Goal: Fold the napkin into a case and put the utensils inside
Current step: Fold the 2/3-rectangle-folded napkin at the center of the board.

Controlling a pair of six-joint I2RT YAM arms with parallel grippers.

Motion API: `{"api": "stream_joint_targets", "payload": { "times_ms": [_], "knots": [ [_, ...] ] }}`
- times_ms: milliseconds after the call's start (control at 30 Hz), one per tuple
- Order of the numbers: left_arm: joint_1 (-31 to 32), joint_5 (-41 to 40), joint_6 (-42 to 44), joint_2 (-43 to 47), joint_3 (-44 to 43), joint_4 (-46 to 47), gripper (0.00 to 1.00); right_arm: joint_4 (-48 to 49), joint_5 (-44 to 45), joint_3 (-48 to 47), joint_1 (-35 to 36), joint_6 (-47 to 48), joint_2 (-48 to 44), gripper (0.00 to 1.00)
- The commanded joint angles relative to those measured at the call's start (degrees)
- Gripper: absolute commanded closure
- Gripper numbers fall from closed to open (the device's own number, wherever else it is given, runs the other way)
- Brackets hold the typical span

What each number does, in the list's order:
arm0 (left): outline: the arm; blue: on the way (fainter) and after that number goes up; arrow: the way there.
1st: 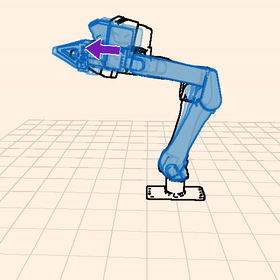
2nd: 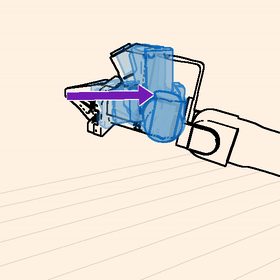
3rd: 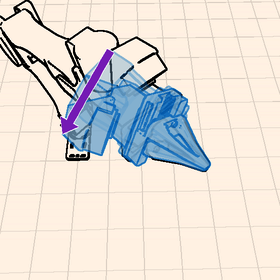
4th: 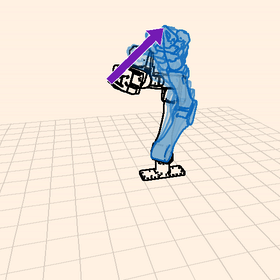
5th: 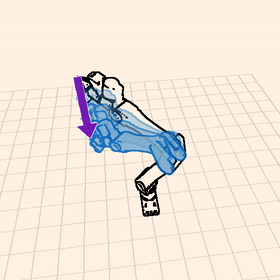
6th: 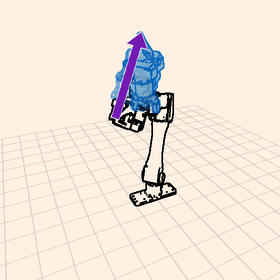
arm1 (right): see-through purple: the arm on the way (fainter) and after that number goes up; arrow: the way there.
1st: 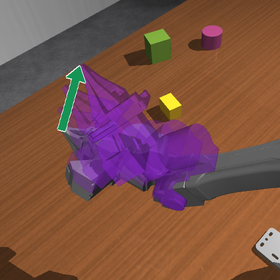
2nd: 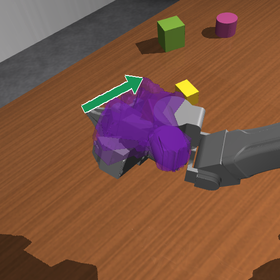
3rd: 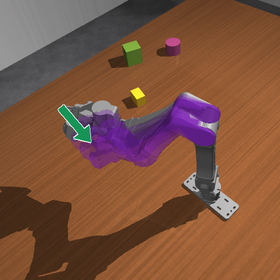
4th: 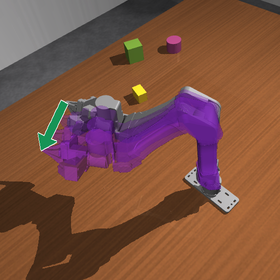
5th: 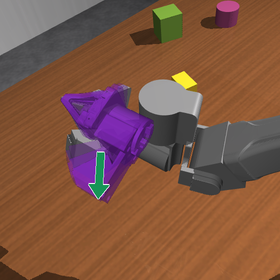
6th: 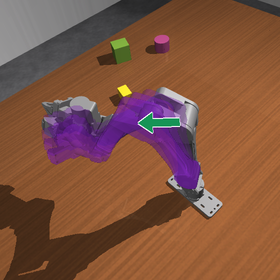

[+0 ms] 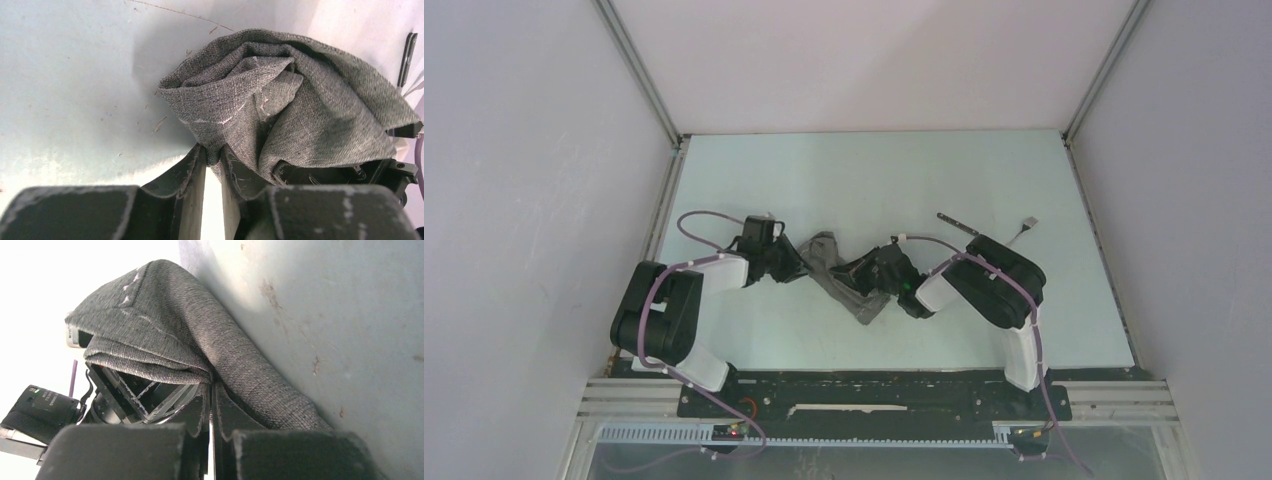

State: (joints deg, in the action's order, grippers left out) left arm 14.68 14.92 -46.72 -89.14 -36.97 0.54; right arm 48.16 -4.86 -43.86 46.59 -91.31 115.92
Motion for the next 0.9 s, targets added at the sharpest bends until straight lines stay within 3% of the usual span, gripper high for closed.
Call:
{"api": "stream_joint_targets", "payload": {
  "times_ms": [0,200,367,500,667,800,867],
  "knots": [
    [0.9,-2.9,3.5,-0.2,-1.6,-4.4,0.74,-1.9,4.3,0.5,2.2,-1.0,-2.8,1.0],
    [1.8,-9.8,6.4,3.2,-2.4,-9.7,0.63,0.7,4.6,0.5,2.6,-1.4,-0.2,1.0],
    [1.8,-15.6,7.3,11.2,-3.5,-18.0,0.52,0.6,4.9,0.8,2.3,1.6,0.2,1.0],
    [2.3,-16.8,9.0,16.9,-9.5,-24.9,0.4,0.3,4.9,0.9,2.2,3.8,0.8,1.0],
    [7.1,-17.2,4.3,8.1,-24.1,-40.4,0.35,-0.5,7.0,1.4,2.3,5.2,0.4,1.0],
    [15.4,-30.5,0.2,-0.8,-37.4,-50.9,0.31,-1.2,7.8,1.4,2.3,5.9,0.4,1.0],
    [17.5,-32.9,0.1,-6.4,-43.7,-55.9,0.29,-1.0,8.1,1.4,2.3,6.2,0.4,1.0]
  ]
}}
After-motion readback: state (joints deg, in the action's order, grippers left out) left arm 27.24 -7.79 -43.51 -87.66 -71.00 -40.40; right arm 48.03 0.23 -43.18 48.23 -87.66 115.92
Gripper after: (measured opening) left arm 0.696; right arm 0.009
